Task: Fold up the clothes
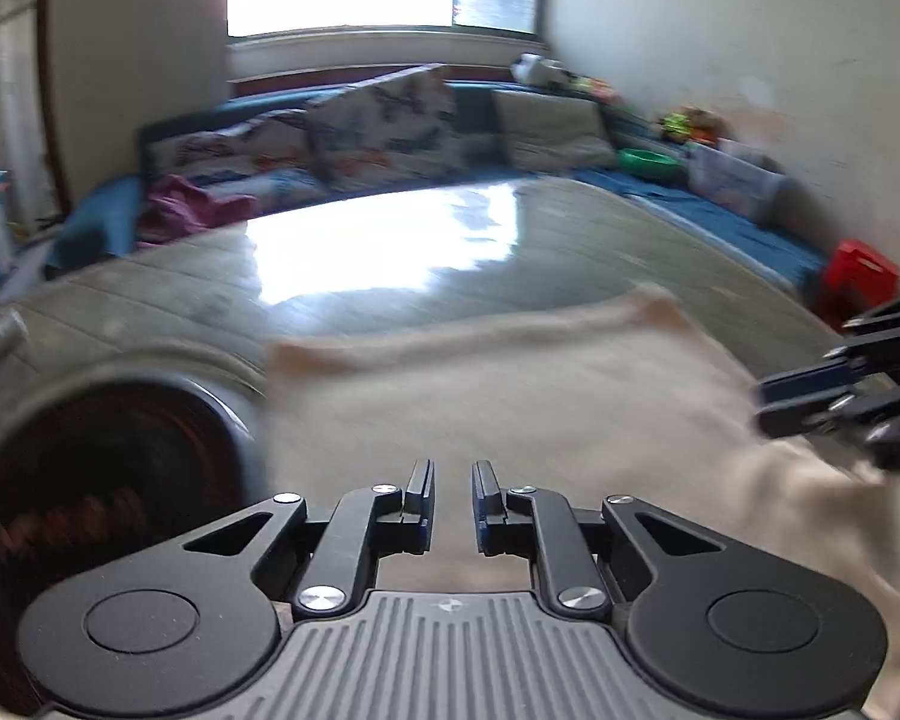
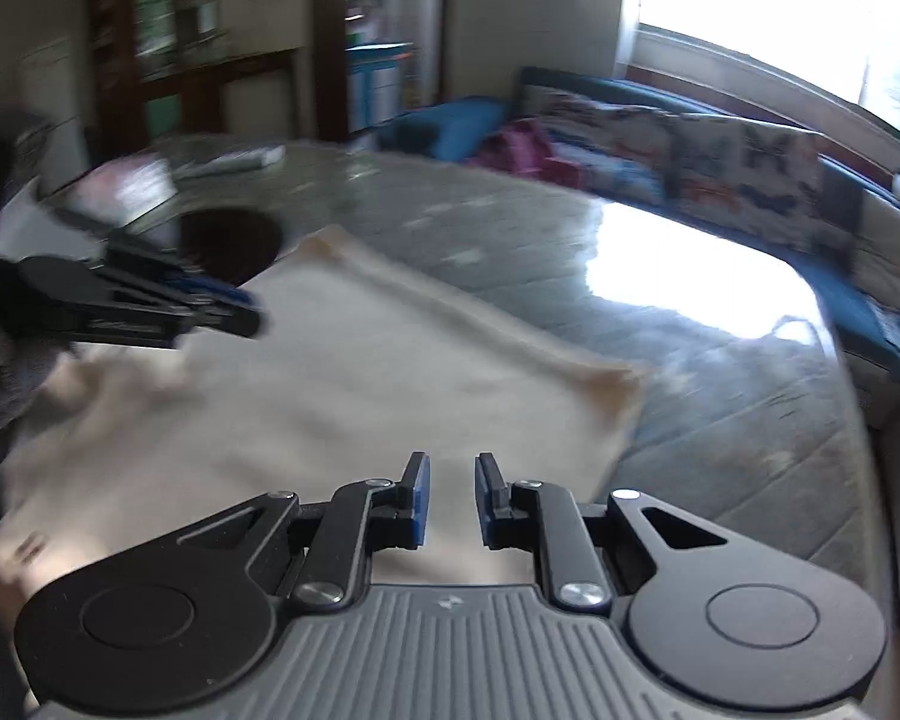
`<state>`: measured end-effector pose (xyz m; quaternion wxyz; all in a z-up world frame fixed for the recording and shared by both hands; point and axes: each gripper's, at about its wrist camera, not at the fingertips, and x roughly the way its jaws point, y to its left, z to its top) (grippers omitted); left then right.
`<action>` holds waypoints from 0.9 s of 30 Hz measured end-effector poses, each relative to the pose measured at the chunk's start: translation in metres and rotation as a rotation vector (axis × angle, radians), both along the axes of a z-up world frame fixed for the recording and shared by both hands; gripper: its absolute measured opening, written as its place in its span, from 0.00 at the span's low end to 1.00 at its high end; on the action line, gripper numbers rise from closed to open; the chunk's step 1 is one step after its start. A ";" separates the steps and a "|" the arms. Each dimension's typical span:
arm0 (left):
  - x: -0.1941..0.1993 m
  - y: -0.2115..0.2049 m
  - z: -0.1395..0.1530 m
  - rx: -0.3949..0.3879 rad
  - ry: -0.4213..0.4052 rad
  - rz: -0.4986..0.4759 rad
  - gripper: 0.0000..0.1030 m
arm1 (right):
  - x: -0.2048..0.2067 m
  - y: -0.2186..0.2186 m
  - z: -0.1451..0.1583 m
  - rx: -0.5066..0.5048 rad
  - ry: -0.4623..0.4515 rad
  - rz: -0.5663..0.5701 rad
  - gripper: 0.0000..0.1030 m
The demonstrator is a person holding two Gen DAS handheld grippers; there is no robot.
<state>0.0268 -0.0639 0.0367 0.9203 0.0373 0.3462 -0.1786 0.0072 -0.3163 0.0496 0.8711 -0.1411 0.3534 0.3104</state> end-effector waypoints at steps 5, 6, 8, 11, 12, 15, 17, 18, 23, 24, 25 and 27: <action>-0.035 -0.015 -0.006 -0.020 0.011 -0.028 0.15 | -0.052 0.005 -0.015 0.005 0.006 0.026 0.16; -0.039 -0.016 -0.007 -0.017 0.007 -0.026 0.19 | -0.061 0.004 -0.016 0.007 -0.001 0.024 0.16; -0.047 -0.018 -0.007 -0.011 -0.006 -0.020 0.22 | -0.078 -0.001 -0.016 0.030 -0.008 0.006 0.17; -0.057 -0.021 -0.008 -0.007 -0.012 -0.020 0.23 | -0.097 -0.025 -0.009 0.092 -0.016 -0.079 0.21; -0.058 -0.022 -0.008 -0.007 -0.011 -0.021 0.24 | -0.101 -0.036 -0.008 0.109 -0.014 -0.116 0.21; -0.065 -0.024 -0.012 -0.004 -0.022 -0.019 0.29 | -0.105 -0.064 -0.012 0.137 0.007 -0.211 0.22; -0.069 -0.025 -0.013 0.002 -0.029 -0.020 0.31 | -0.106 -0.085 -0.019 0.135 0.021 -0.278 0.21; -0.073 -0.027 -0.013 0.008 -0.034 -0.024 0.32 | -0.105 -0.094 -0.022 0.128 0.020 -0.306 0.22; -0.081 -0.026 -0.014 0.019 -0.040 -0.020 0.37 | -0.103 -0.130 -0.025 0.079 -0.034 -0.450 0.22; -0.082 -0.026 -0.014 0.023 -0.044 -0.017 0.39 | -0.102 -0.138 -0.026 0.068 -0.043 -0.483 0.22; -0.084 -0.026 -0.015 0.027 -0.048 -0.016 0.39 | -0.101 -0.145 -0.026 0.050 -0.055 -0.509 0.22; -0.088 -0.025 -0.016 0.030 -0.052 -0.018 0.41 | -0.100 -0.159 -0.025 0.015 -0.078 -0.560 0.22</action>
